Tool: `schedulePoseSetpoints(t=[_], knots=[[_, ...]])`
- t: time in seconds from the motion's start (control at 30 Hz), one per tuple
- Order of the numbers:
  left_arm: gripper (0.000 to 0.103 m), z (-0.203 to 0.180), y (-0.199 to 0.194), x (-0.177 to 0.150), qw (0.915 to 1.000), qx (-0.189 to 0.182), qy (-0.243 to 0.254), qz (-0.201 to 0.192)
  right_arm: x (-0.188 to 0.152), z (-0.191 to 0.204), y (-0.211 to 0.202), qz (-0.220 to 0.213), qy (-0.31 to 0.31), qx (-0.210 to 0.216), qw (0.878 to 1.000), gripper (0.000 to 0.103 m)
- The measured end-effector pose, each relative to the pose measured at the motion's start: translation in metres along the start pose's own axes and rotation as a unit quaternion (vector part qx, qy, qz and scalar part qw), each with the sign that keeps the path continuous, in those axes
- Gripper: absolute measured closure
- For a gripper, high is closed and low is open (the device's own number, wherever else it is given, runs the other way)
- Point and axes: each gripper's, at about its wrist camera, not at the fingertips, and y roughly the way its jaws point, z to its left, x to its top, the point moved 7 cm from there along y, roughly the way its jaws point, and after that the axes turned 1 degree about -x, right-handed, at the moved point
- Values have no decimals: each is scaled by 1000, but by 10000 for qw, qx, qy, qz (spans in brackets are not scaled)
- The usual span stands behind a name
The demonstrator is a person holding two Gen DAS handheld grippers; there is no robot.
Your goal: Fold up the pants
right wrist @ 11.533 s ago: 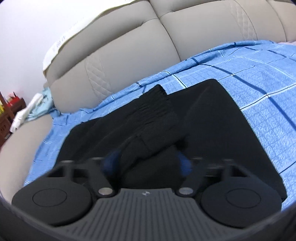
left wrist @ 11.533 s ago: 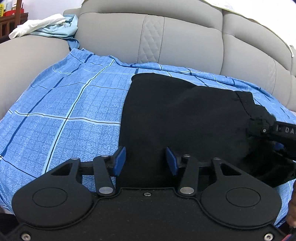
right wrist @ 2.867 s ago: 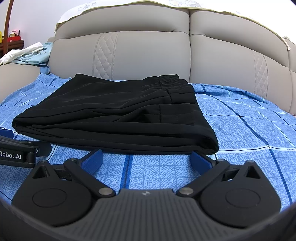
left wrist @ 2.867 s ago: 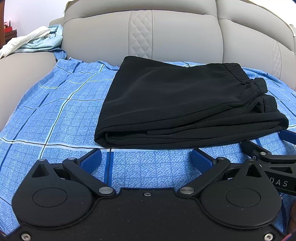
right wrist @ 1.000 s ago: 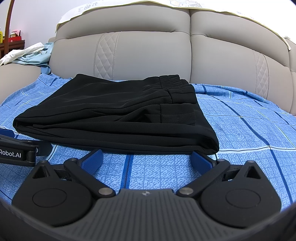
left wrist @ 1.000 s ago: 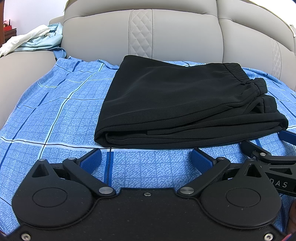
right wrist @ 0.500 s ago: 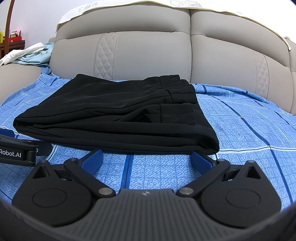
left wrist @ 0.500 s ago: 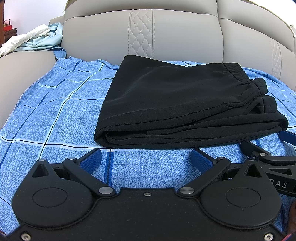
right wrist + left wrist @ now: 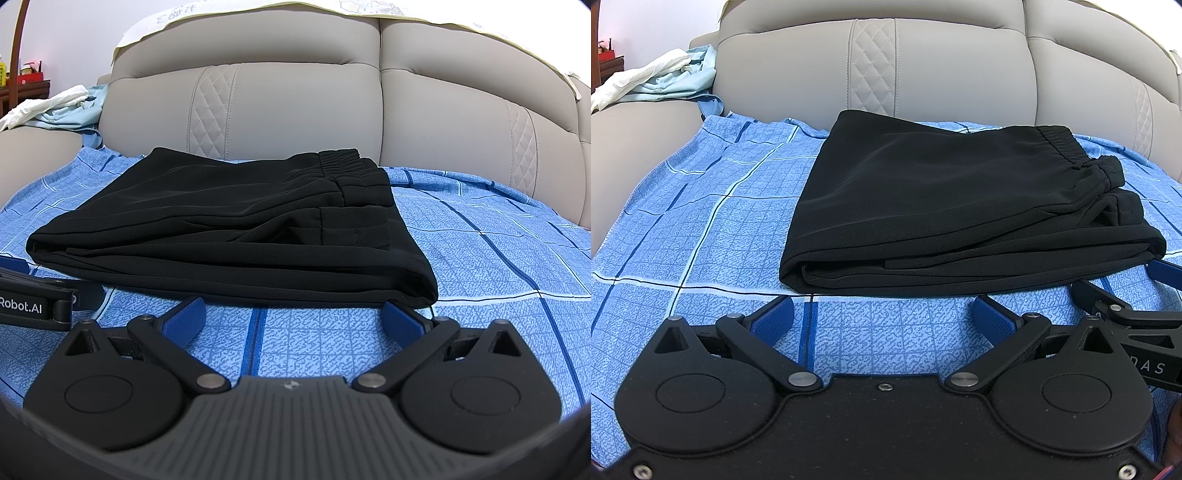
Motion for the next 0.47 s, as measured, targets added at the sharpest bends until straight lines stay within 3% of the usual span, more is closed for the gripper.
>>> schedulePoseSetpoints(t=[0.47], knots=[[0,0,1,-2,10000,-23,17,-19,0,0,0,-2,2,1,10000,0]])
